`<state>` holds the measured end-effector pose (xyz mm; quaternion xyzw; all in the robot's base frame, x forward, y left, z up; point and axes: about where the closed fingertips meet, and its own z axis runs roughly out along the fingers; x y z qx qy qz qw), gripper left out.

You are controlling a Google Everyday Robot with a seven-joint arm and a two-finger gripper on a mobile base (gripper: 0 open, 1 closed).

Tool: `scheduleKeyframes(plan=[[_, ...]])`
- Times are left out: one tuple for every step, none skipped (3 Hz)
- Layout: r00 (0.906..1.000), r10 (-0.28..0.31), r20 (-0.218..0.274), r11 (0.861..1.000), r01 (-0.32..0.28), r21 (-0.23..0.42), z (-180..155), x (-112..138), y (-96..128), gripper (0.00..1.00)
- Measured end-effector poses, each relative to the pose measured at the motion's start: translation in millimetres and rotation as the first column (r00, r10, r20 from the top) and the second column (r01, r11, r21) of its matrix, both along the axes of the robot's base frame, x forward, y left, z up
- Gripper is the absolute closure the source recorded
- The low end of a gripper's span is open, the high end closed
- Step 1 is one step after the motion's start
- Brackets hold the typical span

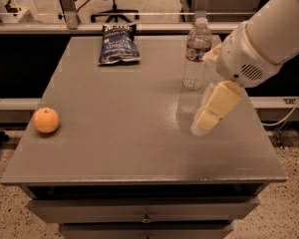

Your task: Move orange near water bottle

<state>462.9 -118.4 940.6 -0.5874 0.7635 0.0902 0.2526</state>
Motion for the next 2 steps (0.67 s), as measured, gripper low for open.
scheduleKeyframes(plan=[[0.9994,0.035,0.002,0.984,-0.035,0.173,-12.3,17.2,66.8,0.00],[0.9965,0.078,0.030,0.943,-0.083,0.322,-19.4,25.2,140.9,0.00]])
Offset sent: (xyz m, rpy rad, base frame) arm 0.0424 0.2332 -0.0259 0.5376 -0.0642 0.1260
